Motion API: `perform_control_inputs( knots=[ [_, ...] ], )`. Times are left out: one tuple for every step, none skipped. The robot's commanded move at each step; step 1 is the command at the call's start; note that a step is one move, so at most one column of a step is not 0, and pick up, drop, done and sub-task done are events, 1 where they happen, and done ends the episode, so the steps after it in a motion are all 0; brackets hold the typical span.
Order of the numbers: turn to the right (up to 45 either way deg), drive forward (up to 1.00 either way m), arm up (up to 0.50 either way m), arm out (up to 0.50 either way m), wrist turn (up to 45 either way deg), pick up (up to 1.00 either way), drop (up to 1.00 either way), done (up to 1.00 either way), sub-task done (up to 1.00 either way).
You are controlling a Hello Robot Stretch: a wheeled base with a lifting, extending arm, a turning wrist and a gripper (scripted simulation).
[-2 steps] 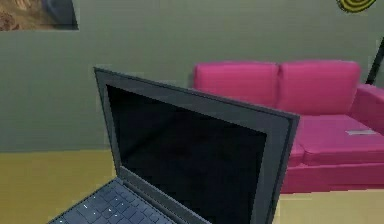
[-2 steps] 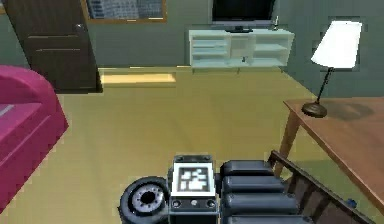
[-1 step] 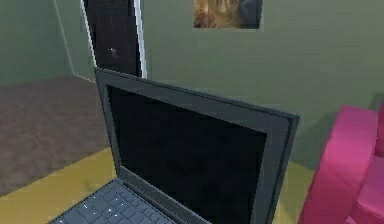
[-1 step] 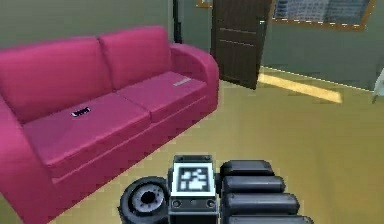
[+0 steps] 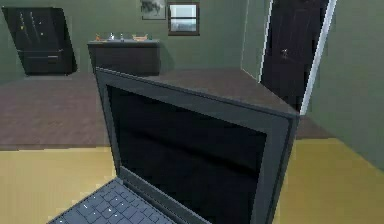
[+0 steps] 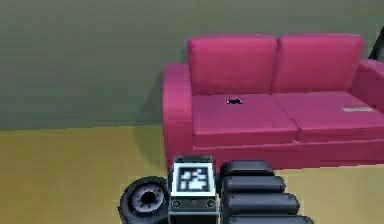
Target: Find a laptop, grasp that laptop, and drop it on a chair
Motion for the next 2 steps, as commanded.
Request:
perform_control_inputs(
  knots=[
    [-45.0, 0.00, 0.00, 0.00, 0.0, 0.00, 0.00, 0.00, 0.00],
    [-6.0, 0.00, 0.00, 0.00, 0.0, 0.00, 0.00, 0.00, 0.00]
  ],
)
